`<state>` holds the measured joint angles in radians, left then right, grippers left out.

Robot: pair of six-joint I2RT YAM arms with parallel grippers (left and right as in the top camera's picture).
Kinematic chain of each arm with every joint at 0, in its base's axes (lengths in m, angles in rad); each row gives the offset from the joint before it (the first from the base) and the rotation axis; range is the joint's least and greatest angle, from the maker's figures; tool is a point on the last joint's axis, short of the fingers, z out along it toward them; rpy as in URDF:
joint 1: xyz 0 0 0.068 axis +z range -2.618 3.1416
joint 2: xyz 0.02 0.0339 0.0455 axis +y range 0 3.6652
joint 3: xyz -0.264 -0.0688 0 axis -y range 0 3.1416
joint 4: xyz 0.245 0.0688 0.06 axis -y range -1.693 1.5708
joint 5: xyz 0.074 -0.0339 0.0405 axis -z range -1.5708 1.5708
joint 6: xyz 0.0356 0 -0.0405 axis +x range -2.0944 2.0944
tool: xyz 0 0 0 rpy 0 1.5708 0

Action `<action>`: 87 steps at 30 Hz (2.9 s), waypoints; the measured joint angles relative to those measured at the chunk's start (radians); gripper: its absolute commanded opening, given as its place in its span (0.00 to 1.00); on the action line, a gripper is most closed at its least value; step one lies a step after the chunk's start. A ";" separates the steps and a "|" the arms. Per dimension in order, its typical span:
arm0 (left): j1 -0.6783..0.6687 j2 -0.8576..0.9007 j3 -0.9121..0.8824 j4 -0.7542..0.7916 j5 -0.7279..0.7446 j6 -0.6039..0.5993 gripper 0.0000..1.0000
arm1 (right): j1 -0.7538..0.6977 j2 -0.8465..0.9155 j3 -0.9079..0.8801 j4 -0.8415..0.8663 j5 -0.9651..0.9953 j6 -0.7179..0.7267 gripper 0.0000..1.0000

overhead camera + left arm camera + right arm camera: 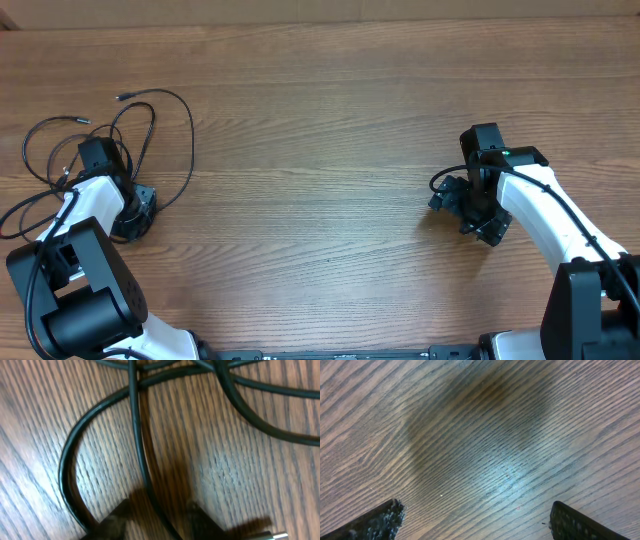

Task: Untangle cables

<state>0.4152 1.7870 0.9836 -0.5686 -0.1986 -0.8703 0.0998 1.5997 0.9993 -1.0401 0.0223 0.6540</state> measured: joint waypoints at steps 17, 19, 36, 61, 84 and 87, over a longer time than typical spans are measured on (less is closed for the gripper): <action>0.012 -0.056 0.180 -0.016 0.193 0.150 0.04 | 0.000 0.000 0.000 0.001 0.000 0.000 0.92; 0.013 -0.117 0.286 -0.022 0.232 0.188 0.04 | 0.000 0.000 0.000 0.001 0.000 0.000 0.92; 0.374 -0.205 0.510 -0.114 0.220 0.189 0.09 | 0.000 0.000 0.000 0.003 0.000 0.000 0.92; -0.028 -0.193 0.510 -0.156 0.277 0.434 1.00 | 0.004 0.000 0.000 0.133 -0.148 -0.073 0.92; -0.532 0.043 0.517 -0.591 0.410 0.720 0.04 | 0.028 0.000 0.056 0.448 -0.259 -0.373 0.94; -0.532 0.043 0.517 -0.623 0.442 0.735 0.04 | 0.028 0.000 0.107 0.452 -0.258 -0.404 0.24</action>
<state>-0.1165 1.8301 1.5005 -1.1919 0.2436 -0.1349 0.1276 1.5997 1.1061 -0.5884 -0.2359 0.2497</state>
